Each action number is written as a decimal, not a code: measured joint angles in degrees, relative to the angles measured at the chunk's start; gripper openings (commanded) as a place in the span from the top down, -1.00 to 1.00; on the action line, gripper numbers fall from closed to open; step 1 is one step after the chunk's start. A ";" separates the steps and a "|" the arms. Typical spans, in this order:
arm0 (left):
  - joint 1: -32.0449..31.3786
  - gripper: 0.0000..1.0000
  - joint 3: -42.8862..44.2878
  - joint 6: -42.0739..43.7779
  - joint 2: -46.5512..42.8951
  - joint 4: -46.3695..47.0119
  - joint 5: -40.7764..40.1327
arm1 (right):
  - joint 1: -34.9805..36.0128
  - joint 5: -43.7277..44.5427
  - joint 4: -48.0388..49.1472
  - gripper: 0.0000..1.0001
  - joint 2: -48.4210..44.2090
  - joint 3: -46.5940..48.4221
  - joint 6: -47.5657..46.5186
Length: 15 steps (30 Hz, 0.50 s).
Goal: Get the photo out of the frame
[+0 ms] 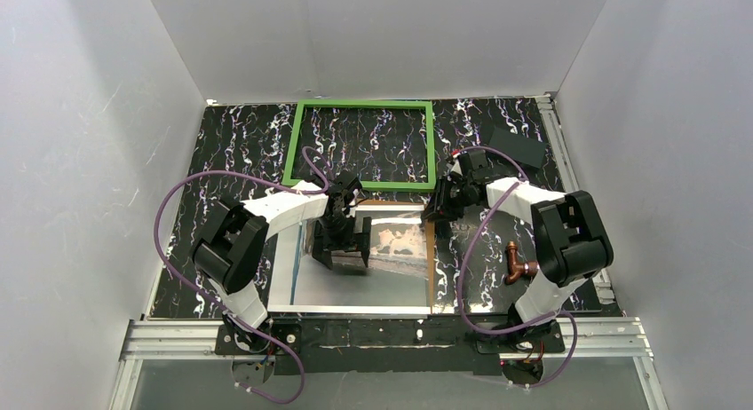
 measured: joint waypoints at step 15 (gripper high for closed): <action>0.09 -0.99 -0.79 -0.66 0.48 0.22 0.02 | -1.31 -5.86 6.23 0.58 5.66 0.20 0.26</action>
